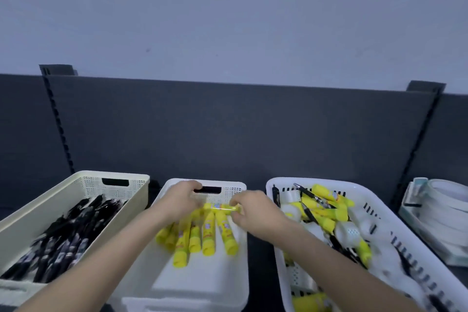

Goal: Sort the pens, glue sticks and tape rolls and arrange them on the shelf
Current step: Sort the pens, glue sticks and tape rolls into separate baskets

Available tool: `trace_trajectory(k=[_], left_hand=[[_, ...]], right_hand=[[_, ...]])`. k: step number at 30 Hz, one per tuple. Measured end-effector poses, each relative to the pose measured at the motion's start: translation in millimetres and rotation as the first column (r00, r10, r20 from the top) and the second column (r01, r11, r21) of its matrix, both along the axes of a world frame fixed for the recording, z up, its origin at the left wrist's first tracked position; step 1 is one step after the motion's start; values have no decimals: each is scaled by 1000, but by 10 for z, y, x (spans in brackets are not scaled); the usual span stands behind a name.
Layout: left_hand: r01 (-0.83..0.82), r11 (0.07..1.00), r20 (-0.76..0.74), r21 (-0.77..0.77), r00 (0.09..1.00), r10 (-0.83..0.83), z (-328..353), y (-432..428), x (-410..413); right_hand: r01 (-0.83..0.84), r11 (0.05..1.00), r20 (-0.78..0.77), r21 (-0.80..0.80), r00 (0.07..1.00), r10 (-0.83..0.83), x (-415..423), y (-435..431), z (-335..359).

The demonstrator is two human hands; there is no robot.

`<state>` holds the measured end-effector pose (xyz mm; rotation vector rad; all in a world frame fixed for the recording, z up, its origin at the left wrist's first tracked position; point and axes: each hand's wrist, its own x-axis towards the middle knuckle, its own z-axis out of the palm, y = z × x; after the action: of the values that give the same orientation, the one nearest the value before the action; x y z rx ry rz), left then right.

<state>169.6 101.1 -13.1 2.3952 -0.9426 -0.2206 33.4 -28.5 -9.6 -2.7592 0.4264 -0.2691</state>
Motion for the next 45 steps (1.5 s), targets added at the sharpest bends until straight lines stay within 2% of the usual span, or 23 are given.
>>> trace_trajectory(k=[3, 6, 11, 14, 16, 21, 25, 29, 31, 34, 37, 39, 42, 43, 45], left_hand=[[69, 996, 46, -58, 997, -66, 125, -197, -176], [164, 979, 51, -124, 986, -159, 167, -462, -357], [286, 947, 95, -148, 957, -274, 155, -920, -684], [371, 925, 135, -84, 924, -359, 137, -1191, -836], [441, 897, 181, 30, 880, -439, 137, -1389, -920], [521, 802, 240, 291, 772, -589, 133, -1910, -1047], [553, 692, 192, 464, 700, -688, 15, -2164, -1155], [560, 616, 85, 554, 698, -711, -11, -2223, -1139], [541, 563, 52, 625, 691, -721, 24, -2197, -1156], [556, 552, 68, 621, 664, -745, 57, -2181, -1199], [620, 591, 89, 516, 648, -757, 43, -2142, -1174], [628, 599, 149, 496, 618, -772, 54, -2109, -1183], [568, 569, 252, 595, 540, -803, 77, -2105, -1251], [562, 561, 245, 608, 539, -806, 82, -2111, -1265], [580, 553, 157, 598, 592, -791, 89, -2114, -1262]], right_hand=[[34, 999, 93, -32, 995, -31, -187, -231, 104], [171, 985, 128, 9, 977, -171, -473, -631, 155], [390, 920, 115, 35, 913, -392, -1033, -1367, 99], [438, 899, 50, -9, 898, -437, -1291, -1698, 40], [425, 905, -7, -24, 905, -425, -1376, -1852, 16], [301, 951, -41, 65, 953, -299, -1309, -2068, -5], [255, 963, -115, 83, 963, -245, -1122, -2217, -115], [218, 976, -240, -4, 947, -212, -930, -2263, -137], [192, 981, -304, 9, 935, -180, -858, -2250, -148], [151, 980, -370, 133, 924, -92, -830, -2225, -129], [129, 960, -368, 248, 930, -30, -884, -2219, -72], [131, 958, -353, 256, 935, -34, -915, -2209, -61], [151, 950, -354, 273, 934, -46, -919, -2180, -52], [158, 951, -356, 264, 933, -56, -919, -2172, -43], [171, 964, -331, 203, 939, -96, -931, -2176, -10]])
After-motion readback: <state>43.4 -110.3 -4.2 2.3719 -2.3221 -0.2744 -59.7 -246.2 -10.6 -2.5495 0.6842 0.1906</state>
